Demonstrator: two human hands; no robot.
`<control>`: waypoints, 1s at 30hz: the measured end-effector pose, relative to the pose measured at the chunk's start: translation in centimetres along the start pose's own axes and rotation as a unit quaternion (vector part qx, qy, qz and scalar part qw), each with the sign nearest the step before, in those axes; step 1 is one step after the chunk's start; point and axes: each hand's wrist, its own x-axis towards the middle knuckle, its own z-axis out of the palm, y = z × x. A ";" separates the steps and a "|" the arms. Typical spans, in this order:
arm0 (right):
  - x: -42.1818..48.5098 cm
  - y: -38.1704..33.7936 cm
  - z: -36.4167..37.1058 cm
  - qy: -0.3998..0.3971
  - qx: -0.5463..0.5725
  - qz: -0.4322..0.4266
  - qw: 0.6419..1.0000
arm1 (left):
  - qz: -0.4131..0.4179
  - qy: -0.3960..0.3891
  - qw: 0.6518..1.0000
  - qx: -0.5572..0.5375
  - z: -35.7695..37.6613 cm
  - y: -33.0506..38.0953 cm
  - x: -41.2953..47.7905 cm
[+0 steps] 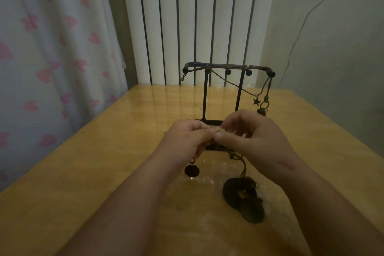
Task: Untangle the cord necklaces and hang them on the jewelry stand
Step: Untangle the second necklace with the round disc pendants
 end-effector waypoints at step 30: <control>0.2 0.3 0.0 -0.002 0.070 0.095 0.993 | 0.026 0.044 0.996 0.070 0.2 0.5 -0.4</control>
